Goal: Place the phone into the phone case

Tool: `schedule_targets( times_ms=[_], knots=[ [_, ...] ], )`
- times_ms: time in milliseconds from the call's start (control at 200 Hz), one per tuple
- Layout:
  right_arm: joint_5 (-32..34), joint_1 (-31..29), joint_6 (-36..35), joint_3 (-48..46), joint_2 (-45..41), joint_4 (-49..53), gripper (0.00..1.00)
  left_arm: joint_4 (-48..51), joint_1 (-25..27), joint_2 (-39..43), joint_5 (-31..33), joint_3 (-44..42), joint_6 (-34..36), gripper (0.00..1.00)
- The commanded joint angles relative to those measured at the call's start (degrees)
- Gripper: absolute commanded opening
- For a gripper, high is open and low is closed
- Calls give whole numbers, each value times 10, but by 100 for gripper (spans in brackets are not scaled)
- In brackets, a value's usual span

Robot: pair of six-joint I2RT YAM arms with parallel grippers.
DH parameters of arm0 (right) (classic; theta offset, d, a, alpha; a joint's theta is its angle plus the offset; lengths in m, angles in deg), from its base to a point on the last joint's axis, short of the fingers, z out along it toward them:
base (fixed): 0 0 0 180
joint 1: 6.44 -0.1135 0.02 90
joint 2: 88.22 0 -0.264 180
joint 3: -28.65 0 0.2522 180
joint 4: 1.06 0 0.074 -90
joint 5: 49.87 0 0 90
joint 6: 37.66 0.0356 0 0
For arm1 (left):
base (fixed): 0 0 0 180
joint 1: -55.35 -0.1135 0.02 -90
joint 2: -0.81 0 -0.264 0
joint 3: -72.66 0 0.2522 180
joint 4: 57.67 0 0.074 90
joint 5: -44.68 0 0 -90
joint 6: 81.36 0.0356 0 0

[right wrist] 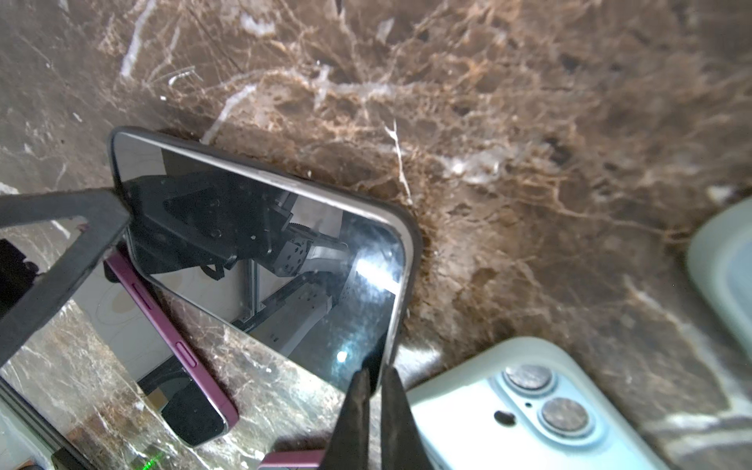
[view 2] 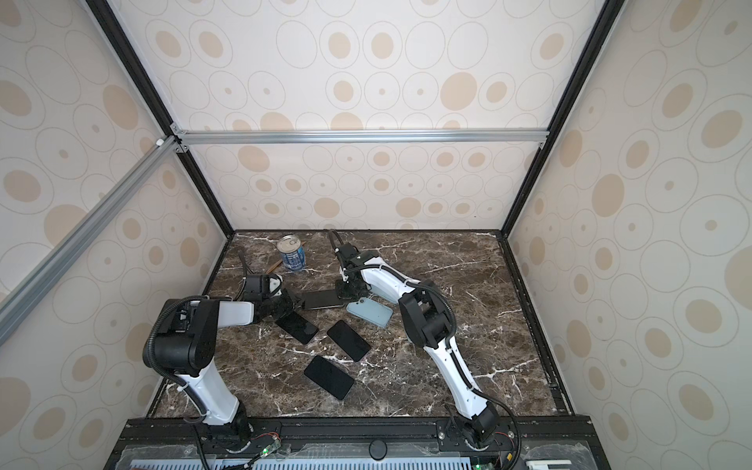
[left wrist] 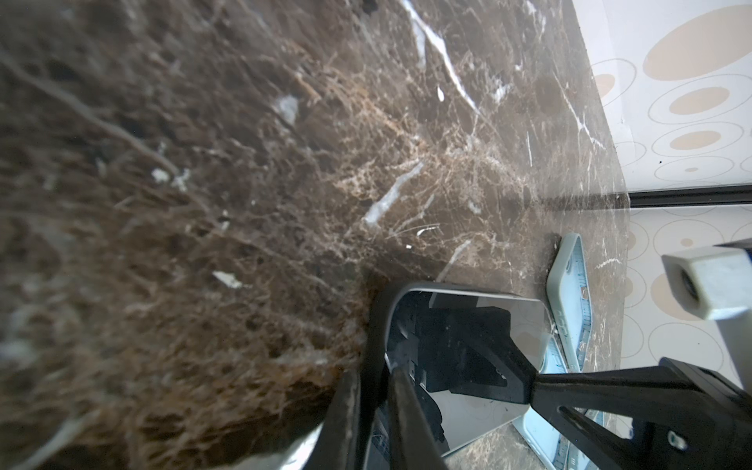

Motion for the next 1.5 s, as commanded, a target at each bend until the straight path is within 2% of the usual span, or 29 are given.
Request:
schedule_targets(
  times_ms=[0, 205, 395, 825, 1065, 1220, 1310, 1495],
  knots=[
    [9, -31, 17, -29, 75, 31, 9, 37, 1, -8, 3, 5, 2, 16],
    [25, -30, 49, -28, 74, 20, 8, 38, 3, 1, 0, 2, 6, 16],
    [-17, -29, 96, -37, 76, -3, 8, 32, 8, 24, -11, -34, 1, 16],
    [-13, -29, 128, -21, 98, 25, 6, 53, 7, 44, -16, -45, 15, 16],
    [-7, -33, 92, 80, 132, 107, 8, 70, 7, 37, -3, -29, 39, 16],
    [9, -14, 80, 54, 77, 74, 12, 81, 7, 36, 19, -15, 52, 18],
    [7, -2, 66, 48, 53, 47, 18, 84, 7, 28, 19, -2, 55, 18],
    [2, 12, 49, 88, 70, 52, 24, 98, 8, 11, 20, 21, 60, 19]
  ],
)
